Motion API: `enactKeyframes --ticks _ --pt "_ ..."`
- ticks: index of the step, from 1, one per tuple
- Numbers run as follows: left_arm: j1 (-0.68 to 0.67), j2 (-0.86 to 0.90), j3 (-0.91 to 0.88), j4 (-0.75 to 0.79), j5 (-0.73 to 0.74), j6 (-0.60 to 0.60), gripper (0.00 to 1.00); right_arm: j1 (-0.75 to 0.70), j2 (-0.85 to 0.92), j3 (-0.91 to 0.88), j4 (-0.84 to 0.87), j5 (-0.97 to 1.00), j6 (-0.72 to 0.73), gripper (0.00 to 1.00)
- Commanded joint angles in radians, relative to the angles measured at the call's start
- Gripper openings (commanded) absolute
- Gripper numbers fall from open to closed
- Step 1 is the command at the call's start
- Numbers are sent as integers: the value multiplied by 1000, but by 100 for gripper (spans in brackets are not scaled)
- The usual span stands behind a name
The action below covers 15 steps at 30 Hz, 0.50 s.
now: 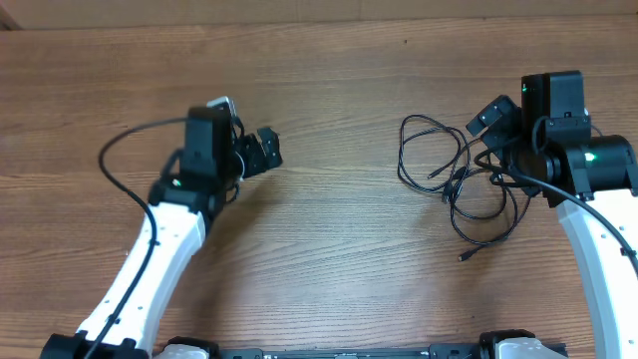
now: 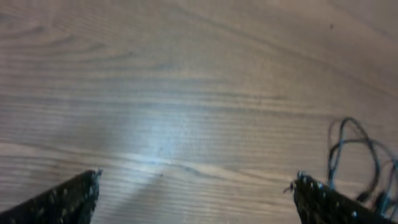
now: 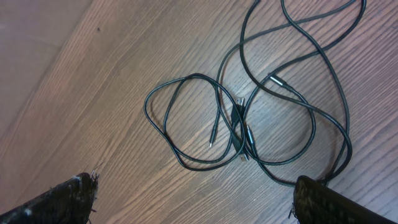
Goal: Untangle cables
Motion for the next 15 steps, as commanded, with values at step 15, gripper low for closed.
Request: enactKeyframes --ticks 15 --pt "0 -320 -608 639 -76 192 100 -2 0 -5 2 0 3 100"
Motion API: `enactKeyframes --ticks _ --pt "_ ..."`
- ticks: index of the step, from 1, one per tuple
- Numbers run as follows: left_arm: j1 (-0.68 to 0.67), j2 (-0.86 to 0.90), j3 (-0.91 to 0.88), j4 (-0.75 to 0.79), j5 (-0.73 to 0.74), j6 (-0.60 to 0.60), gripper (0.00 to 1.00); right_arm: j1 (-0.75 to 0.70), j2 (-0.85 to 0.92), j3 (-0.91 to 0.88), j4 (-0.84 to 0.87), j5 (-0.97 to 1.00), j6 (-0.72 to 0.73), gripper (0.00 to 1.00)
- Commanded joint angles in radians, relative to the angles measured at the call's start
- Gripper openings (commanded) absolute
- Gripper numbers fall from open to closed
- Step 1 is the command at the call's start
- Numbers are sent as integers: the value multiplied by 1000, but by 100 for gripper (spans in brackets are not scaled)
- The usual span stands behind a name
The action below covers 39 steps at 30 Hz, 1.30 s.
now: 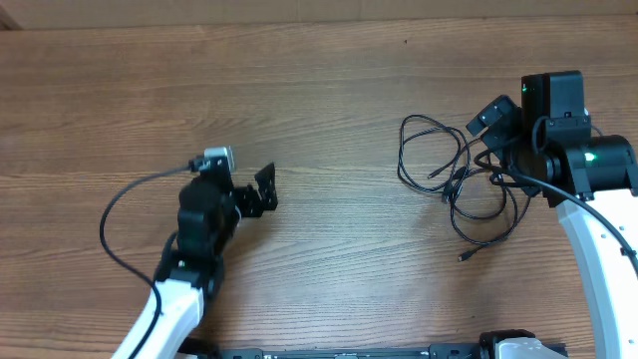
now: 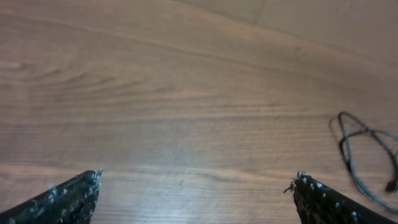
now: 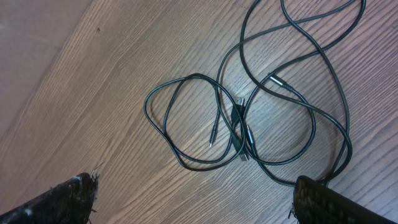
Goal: Untangle cables
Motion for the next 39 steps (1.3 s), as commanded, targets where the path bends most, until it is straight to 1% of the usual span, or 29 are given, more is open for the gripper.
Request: enactKeyframes --ticks 1,9,15,21,25,28,32,33,35,39 --pt "0 -74 -99 51 -59 35 99 -2 0 -5 3 0 3 100" --pt "0 -241 -229 79 -124 35 99 -2 0 -5 3 0 4 100" --pt "0 -361 -371 202 -148 34 100 -2 0 -5 3 0 4 100" --pt "13 -459 -367 91 -154 35 100 -2 0 -5 3 0 4 100" --pt "45 -549 -367 -14 -120 35 99 -2 0 -5 3 0 3 100" --pt "51 -664 -367 -146 -127 36 100 -2 0 -5 3 0 3 100" --pt "51 -877 -366 -373 -152 51 100 -2 0 -5 3 0 3 100" --pt "51 -923 -366 -367 -129 117 99 -2 0 -5 3 0 3 100" --pt "50 -995 -366 -371 -109 175 99 -2 0 -5 3 0 3 100" --pt "71 -1093 -366 -371 -109 213 99 -2 0 -5 3 0 3 100"
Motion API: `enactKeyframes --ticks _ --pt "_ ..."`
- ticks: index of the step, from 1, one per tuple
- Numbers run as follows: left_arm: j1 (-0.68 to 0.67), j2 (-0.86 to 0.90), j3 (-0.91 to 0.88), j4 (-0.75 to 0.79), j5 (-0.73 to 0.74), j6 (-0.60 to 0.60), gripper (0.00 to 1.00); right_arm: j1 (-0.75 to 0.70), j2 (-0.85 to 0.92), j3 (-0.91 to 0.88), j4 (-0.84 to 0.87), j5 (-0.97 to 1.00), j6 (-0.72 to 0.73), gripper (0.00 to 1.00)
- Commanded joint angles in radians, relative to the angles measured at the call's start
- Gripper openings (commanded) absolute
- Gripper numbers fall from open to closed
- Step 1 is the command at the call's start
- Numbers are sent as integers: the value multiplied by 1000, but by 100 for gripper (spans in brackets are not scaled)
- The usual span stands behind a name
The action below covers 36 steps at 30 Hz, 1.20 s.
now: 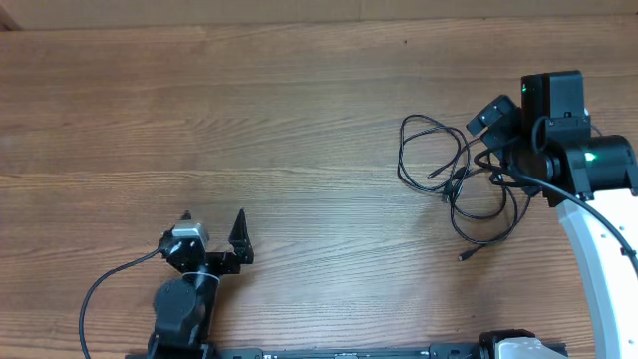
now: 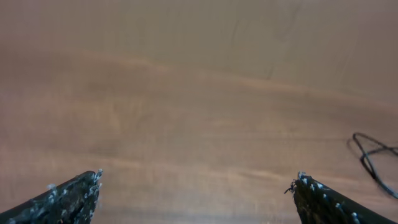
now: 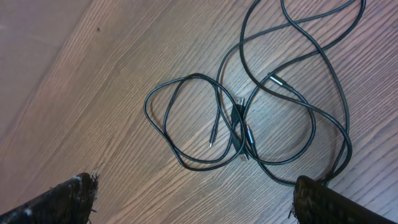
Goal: Untangle cables
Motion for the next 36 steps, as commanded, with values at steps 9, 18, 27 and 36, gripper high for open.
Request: enactKeyframes --ticks 9,18,27,36 --pt "116 -82 -3 -6 56 117 100 -2 -1 -5 3 0 3 100" --pt "114 -82 -3 -3 56 97 100 -2 -1 -5 3 0 4 100" --pt "116 -81 -3 -3 54 97 100 -2 -1 -5 3 0 3 100" --pt "116 -81 -3 -3 54 97 99 -2 -1 -5 3 0 3 100"
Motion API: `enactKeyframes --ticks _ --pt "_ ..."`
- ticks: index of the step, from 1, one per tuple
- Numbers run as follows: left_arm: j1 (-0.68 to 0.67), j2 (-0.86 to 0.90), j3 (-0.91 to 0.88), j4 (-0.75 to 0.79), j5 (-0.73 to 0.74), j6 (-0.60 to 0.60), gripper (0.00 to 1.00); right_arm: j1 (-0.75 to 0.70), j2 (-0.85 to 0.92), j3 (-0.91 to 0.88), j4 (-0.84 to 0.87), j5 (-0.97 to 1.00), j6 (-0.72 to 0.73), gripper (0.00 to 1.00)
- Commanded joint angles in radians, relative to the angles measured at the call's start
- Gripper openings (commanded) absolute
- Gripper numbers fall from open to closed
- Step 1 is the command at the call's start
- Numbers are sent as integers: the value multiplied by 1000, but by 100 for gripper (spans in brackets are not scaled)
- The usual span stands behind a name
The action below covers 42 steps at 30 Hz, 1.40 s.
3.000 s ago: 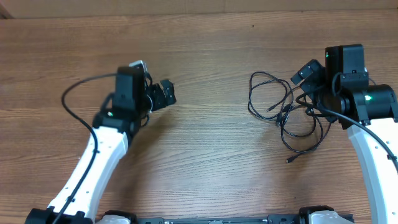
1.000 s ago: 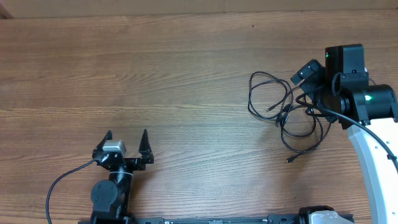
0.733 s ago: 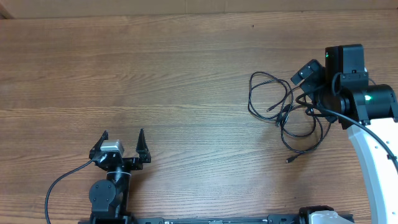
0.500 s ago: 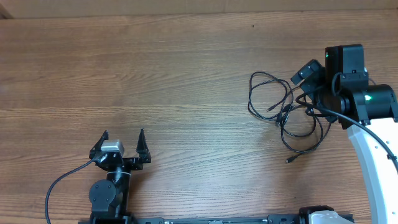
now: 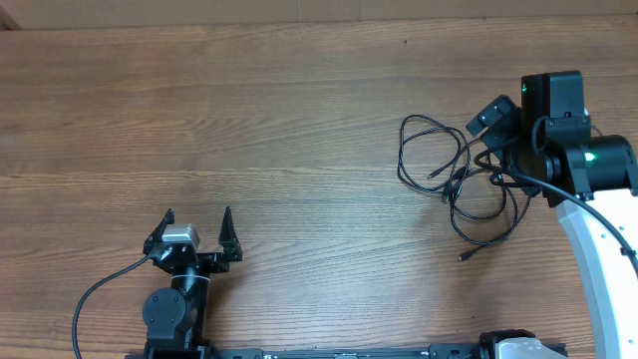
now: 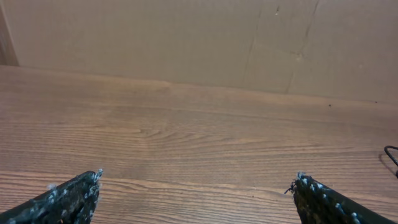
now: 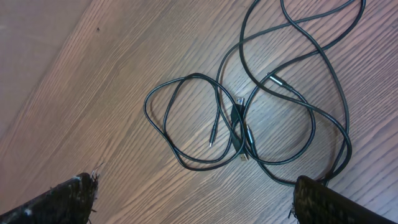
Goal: Untangle cables
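A tangle of thin black cables (image 5: 457,182) lies on the wooden table (image 5: 299,120) at the right, in several overlapping loops with loose plug ends. The right wrist view shows the cables (image 7: 244,127) crossing near two plugs. My right gripper (image 5: 490,118) hangs open above the tangle's upper right side, touching none of it; the right gripper (image 7: 196,198) has bare wood between its fingers. My left gripper (image 5: 197,221) stands open near the front left edge, far from the cables. In its own view the left gripper (image 6: 196,186) faces level across the bare table.
A beige wall (image 6: 186,37) rises behind the table's far edge. The left arm's black lead (image 5: 100,289) curls at the front left. A loose plug end (image 5: 465,257) lies in front of the tangle.
My left gripper has shifted a little to the left near the front edge, and its camera now looks level at the back wall. The right arm and the cables have not moved.
My left gripper was open over the table's middle left. It then stood closer to the front, then low by the front edge, and now sits folded back there. The right gripper stayed open above the unmoved tangle throughout.
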Motion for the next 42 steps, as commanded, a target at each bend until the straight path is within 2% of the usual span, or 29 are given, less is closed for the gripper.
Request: enactKeyframes --ticks 1,25,31,42 --pt "4 -11 -3 0 10 1 99 -2 -1 -5 4 0 3 100" --pt "4 -11 -3 0 10 1 100 -2 18 -5 5 0 4 100" --pt "4 -11 -3 0 10 1 99 -1 -66 -5 4 0 3 100" --pt "4 -11 -3 0 10 1 100 -1 -324 -5 4 0 3 100"
